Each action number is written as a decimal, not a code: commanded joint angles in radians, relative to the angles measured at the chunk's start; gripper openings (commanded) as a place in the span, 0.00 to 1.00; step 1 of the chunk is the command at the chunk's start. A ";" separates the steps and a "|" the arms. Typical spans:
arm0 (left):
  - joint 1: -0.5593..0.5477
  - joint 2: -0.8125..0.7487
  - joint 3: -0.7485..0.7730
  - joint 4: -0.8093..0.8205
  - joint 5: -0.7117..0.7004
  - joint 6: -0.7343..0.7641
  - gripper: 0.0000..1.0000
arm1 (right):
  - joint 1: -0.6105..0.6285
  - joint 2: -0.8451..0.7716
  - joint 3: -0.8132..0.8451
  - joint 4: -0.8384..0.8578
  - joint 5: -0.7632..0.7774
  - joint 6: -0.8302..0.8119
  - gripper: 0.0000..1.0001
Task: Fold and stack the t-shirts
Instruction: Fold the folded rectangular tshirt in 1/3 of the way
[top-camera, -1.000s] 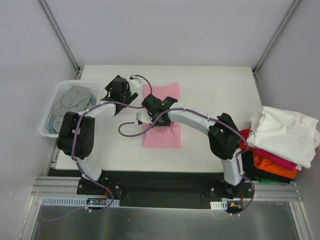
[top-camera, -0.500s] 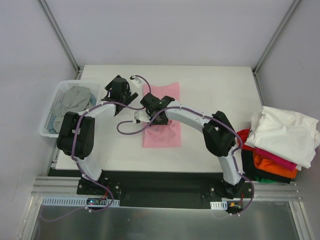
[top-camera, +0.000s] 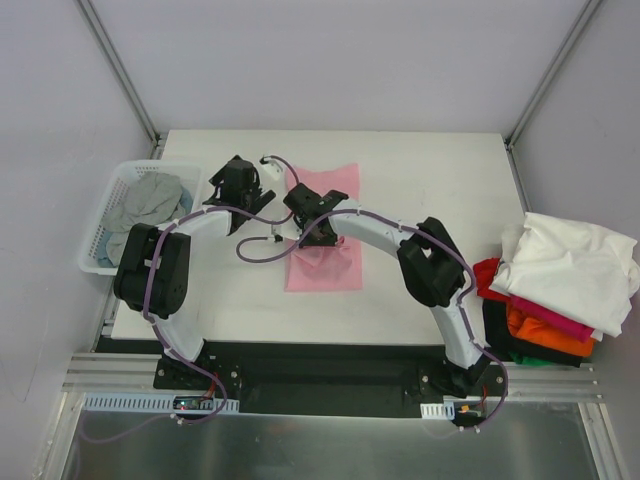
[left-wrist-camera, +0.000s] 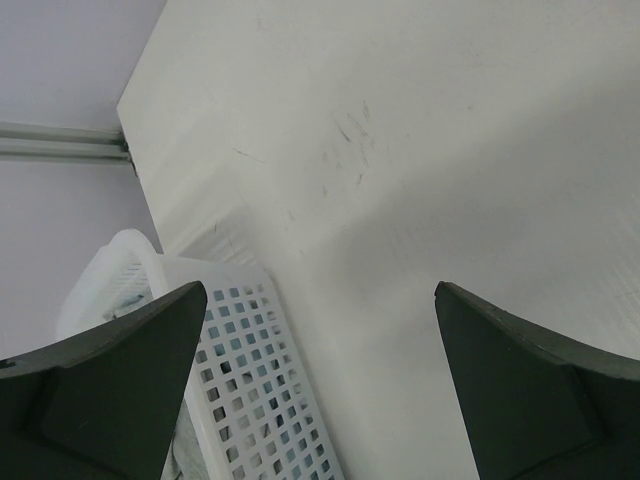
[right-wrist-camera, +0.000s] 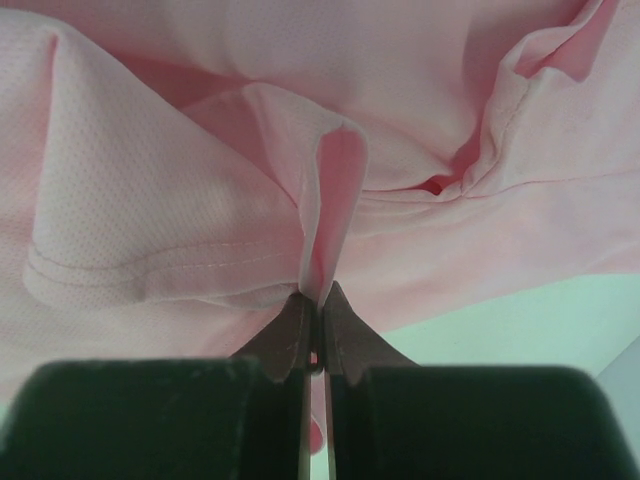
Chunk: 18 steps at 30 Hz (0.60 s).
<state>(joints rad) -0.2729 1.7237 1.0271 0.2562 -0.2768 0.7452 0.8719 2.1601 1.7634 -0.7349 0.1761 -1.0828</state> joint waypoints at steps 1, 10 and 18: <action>0.006 -0.047 0.001 0.043 -0.012 -0.004 0.99 | -0.016 0.029 0.047 0.002 -0.003 -0.017 0.01; 0.011 -0.053 0.013 0.067 -0.028 -0.006 0.99 | -0.036 0.052 0.047 0.014 0.005 -0.019 0.15; 0.038 -0.061 0.065 0.078 -0.044 0.014 0.99 | -0.042 0.006 -0.005 0.049 0.023 -0.003 0.58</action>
<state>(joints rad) -0.2562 1.7237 1.0294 0.2726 -0.3012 0.7547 0.8425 2.1910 1.7836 -0.6846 0.1871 -1.0904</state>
